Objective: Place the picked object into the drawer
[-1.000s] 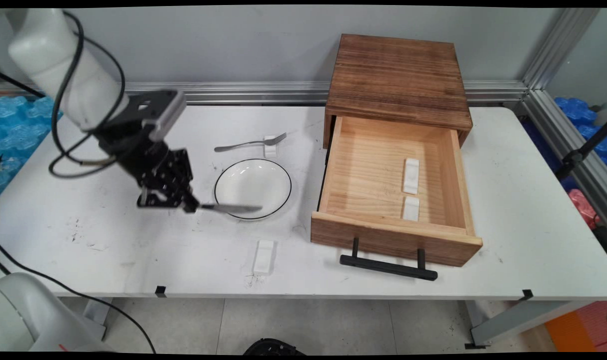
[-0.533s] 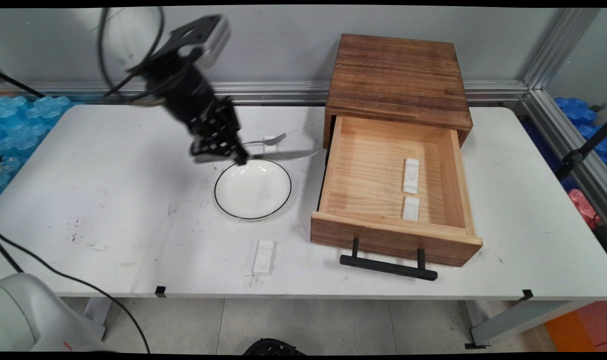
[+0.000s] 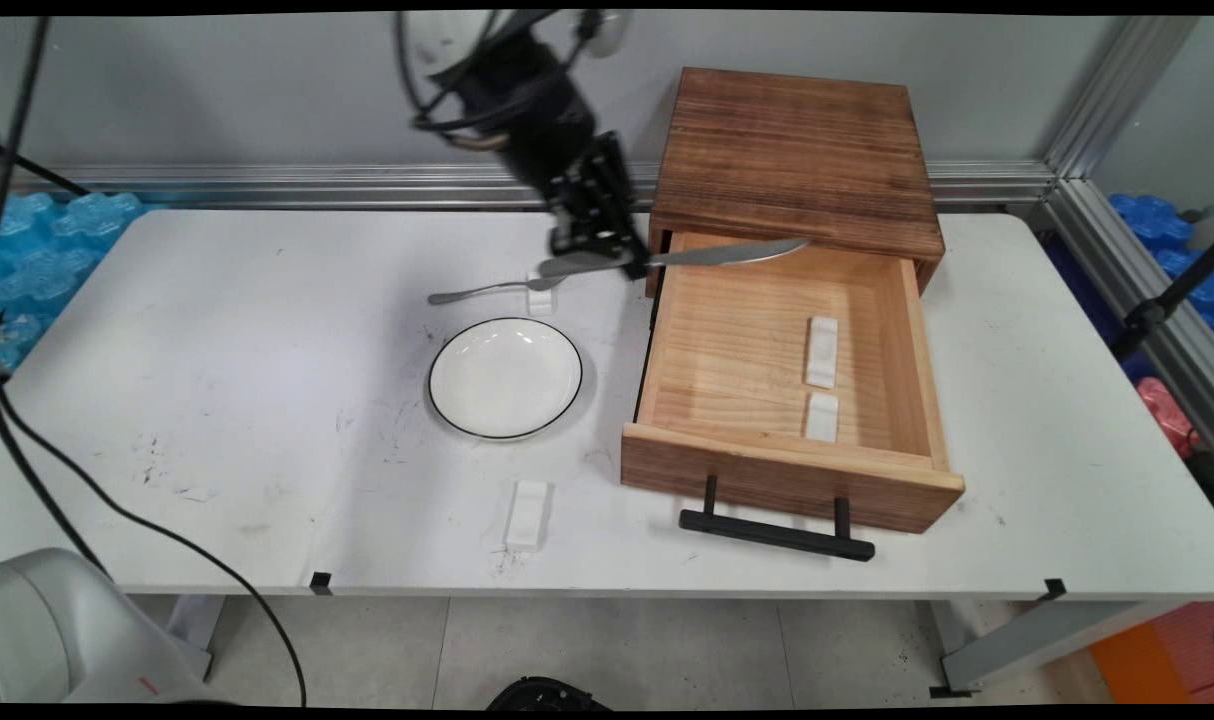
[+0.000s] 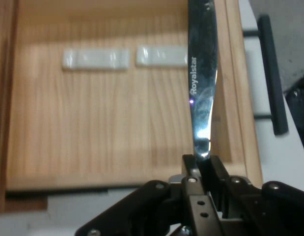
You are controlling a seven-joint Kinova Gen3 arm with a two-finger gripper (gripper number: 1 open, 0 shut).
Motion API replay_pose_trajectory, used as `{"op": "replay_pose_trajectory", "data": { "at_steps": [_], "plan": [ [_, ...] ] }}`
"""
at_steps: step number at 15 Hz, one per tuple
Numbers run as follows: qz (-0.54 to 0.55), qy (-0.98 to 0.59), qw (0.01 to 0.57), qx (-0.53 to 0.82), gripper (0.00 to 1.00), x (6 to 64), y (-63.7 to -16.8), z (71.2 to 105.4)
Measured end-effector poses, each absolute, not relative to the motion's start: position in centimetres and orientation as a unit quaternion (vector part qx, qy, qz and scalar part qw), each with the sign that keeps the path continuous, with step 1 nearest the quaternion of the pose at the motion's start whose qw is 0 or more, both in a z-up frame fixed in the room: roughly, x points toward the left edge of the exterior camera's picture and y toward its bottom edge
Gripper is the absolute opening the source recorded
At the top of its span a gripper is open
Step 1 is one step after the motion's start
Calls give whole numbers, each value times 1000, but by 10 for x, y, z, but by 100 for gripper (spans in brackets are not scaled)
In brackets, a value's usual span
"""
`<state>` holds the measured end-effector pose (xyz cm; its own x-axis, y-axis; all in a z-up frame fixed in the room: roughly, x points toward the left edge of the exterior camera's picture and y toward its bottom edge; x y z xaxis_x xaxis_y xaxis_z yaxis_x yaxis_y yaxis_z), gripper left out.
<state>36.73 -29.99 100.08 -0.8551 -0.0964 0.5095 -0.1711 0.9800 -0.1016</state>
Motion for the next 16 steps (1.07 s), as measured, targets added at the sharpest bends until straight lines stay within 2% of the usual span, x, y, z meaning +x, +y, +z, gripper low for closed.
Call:
{"op": "replay_pose_trajectory", "data": {
  "at_steps": [7,16],
  "plan": [
    [88,-960,262,46,0,286,-338,984],
    [74,-973,215,48,0,229,-355,913]
  ]
}}
